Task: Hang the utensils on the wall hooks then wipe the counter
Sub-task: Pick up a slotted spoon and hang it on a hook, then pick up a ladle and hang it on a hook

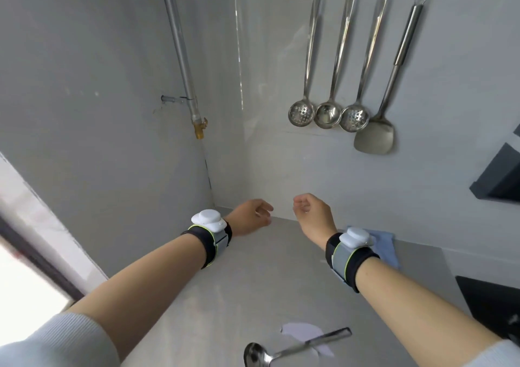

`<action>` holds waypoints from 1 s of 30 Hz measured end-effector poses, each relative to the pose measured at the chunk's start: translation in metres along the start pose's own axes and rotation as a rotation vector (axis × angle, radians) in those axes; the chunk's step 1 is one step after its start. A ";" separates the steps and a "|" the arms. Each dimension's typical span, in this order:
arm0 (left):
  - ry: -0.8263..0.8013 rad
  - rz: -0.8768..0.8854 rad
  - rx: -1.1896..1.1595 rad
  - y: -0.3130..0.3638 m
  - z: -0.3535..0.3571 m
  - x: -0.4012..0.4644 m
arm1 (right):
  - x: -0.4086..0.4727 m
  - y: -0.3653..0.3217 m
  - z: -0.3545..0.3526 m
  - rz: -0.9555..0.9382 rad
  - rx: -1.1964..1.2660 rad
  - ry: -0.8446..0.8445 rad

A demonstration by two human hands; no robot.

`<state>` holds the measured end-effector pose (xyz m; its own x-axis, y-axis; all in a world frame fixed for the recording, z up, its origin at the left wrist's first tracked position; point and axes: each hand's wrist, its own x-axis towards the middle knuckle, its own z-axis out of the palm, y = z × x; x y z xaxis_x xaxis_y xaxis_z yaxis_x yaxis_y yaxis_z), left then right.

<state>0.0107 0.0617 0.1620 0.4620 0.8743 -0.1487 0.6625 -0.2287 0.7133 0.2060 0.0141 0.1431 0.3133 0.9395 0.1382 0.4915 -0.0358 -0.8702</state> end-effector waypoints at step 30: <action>-0.367 -0.344 0.251 -0.127 0.175 -0.152 | -0.189 0.177 0.028 1.131 0.192 -0.145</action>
<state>-0.0406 -0.1166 -0.0258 0.3393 0.7206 -0.6046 0.9106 -0.0905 0.4032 0.2106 -0.1601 -0.0500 0.3931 0.4346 -0.8103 -0.1459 -0.8406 -0.5216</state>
